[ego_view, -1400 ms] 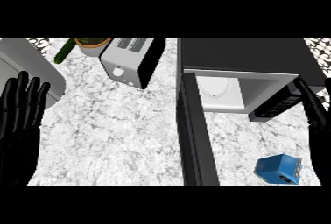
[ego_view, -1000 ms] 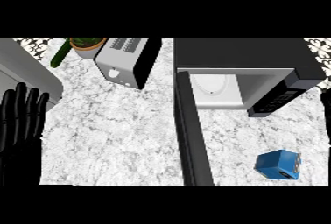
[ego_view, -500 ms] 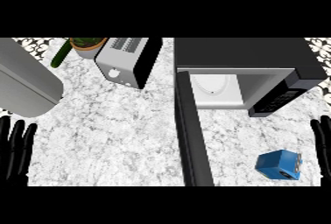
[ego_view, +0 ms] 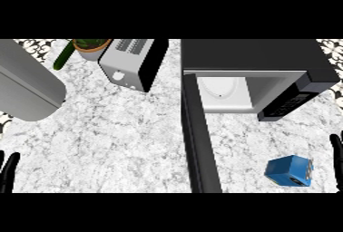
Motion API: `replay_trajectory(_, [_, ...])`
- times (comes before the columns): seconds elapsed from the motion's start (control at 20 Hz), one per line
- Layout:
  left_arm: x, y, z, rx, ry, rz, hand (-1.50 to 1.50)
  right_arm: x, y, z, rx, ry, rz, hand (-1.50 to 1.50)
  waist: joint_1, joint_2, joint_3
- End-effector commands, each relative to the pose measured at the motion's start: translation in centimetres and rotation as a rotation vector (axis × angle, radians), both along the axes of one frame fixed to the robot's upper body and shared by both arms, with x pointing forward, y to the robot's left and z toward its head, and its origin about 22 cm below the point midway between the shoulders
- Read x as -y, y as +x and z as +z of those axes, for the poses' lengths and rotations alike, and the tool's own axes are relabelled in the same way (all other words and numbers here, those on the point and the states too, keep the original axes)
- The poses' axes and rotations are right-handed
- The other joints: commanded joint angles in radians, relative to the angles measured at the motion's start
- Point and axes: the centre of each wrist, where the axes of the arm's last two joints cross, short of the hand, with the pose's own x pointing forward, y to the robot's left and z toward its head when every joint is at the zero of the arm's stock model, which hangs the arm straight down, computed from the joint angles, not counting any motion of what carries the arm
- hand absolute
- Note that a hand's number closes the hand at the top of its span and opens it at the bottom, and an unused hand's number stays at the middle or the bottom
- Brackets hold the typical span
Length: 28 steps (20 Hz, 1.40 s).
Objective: Pick up the milk, place it into the microwave and close the microwave
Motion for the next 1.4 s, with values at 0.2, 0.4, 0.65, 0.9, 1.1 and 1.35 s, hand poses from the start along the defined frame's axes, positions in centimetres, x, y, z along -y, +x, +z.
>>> replay_trajectory(0.2, [-2.3,-3.6,2.0,0.008,0.011,-0.003,-1.5,1.4,-1.3,-3.7,-0.047,-0.035,-0.051,-1.5,0.002,-0.001,0.001])
replay_trajectory(0.4, [-2.9,-3.0,0.6,0.006,0.011,0.002,-1.5,2.9,1.8,-5.4,-0.053,-0.02,-0.118,-1.5,0.007,0.002,0.001])
replay_trajectory(0.65, [-2.0,-4.7,1.2,0.013,0.007,0.012,-1.5,5.3,-0.7,-7.4,-0.115,-0.025,-0.174,-1.5,0.006,-0.002,0.001])
replay_trajectory(0.9, [-2.0,-3.5,0.2,-0.004,-0.011,0.002,-1.5,4.8,0.3,-10.0,-0.113,-0.005,-0.218,-1.5,0.001,0.002,0.001])
replay_trajectory(1.1, [-2.8,-5.0,0.3,-0.008,0.0,0.011,-1.5,6.3,-1.3,-13.5,-0.146,-0.018,-0.238,-1.5,0.005,0.0,0.001])
replay_trajectory(1.35, [-2.6,-4.9,-0.7,-0.016,-0.009,0.005,-1.5,9.2,-1.9,-17.1,-0.144,0.001,-0.251,-1.5,0.007,0.0,0.001])
